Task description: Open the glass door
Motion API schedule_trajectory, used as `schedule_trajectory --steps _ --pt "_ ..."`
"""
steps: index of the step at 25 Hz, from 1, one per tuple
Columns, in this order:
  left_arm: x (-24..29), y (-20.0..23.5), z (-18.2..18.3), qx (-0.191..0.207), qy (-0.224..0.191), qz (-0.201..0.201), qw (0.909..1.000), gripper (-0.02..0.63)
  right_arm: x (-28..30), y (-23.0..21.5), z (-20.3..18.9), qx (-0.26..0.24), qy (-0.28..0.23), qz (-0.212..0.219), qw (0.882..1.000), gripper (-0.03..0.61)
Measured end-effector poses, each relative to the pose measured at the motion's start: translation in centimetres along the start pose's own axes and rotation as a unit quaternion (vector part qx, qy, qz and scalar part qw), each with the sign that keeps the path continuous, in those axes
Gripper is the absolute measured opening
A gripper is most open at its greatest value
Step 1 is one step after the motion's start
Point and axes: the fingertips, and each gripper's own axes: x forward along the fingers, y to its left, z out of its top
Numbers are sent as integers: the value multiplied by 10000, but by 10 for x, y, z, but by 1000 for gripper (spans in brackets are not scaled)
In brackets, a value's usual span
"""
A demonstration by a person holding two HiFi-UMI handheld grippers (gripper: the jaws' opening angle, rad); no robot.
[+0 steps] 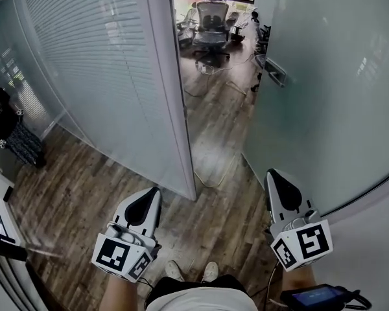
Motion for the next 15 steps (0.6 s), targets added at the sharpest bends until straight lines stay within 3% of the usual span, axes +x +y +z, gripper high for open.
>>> schedule_trajectory --steps 7,15 --pt "-49 27 9 51 -170 495 9986 -2 15 47 12 -33 -87 465 9989 2" --pt "-138 86 5 110 -268 1186 9925 -2 37 142 26 -260 -193 965 9948 2"
